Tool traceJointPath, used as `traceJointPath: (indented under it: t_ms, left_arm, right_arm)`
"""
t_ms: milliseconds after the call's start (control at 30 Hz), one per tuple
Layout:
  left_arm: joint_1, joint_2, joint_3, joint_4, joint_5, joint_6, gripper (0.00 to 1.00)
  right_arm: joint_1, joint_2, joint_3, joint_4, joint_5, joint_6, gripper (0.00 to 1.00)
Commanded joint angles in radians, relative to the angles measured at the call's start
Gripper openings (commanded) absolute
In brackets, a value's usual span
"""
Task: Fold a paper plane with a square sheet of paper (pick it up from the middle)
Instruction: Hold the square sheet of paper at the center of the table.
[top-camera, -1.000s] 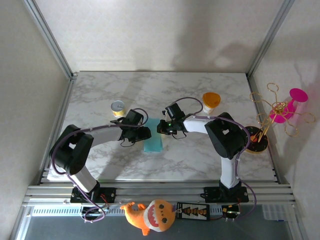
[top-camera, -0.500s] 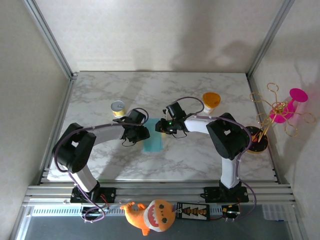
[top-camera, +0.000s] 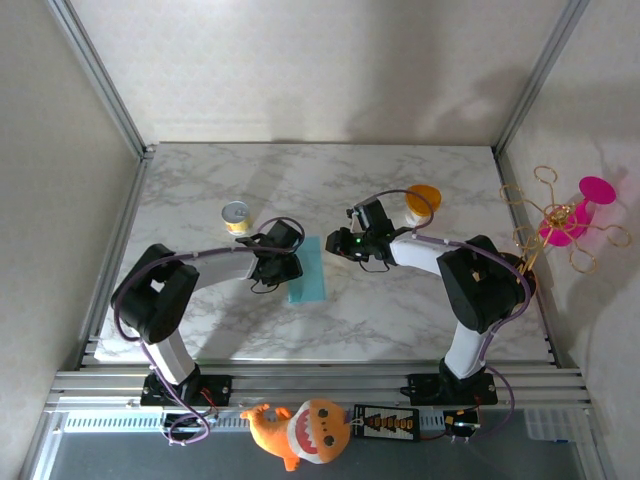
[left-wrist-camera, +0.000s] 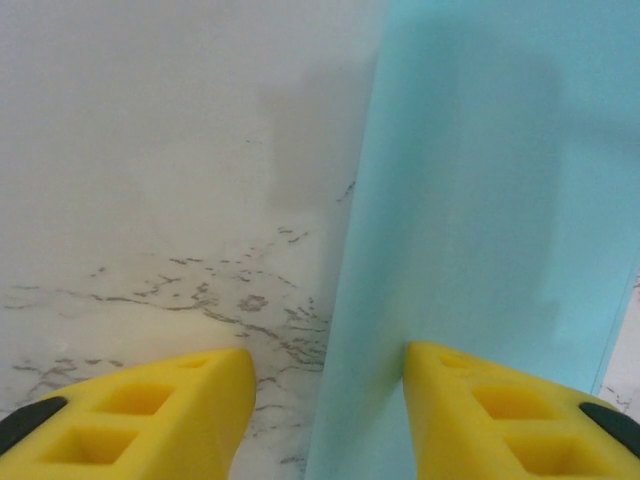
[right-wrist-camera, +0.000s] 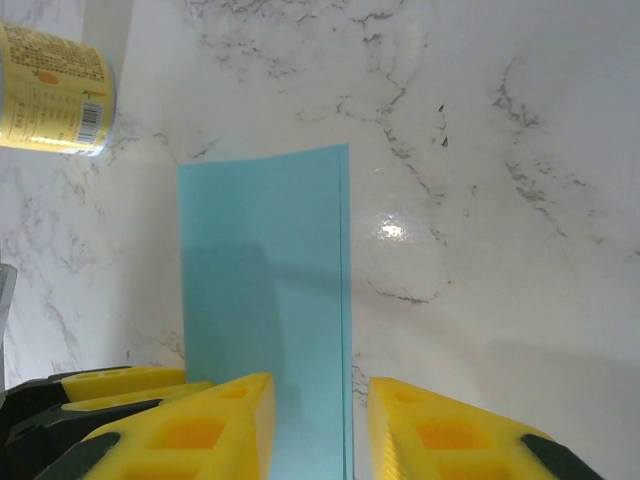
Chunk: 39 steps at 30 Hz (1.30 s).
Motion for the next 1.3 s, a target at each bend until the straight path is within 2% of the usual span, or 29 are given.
traceJointPath:
  t_ms: [0,1267]
  left_arm:
    - [-0.027,0.13,-0.048,0.018,0.045,0.008,0.47]
    - [-0.034,0.166,-0.059,0.011,0.026,-0.036,0.51]
  right_arm:
    - [0.0,-0.006,-0.013,0.014,-0.007,-0.022,0.31]
    - [0.089,0.121,0.072,-0.029,-0.099,-0.061,0.21]
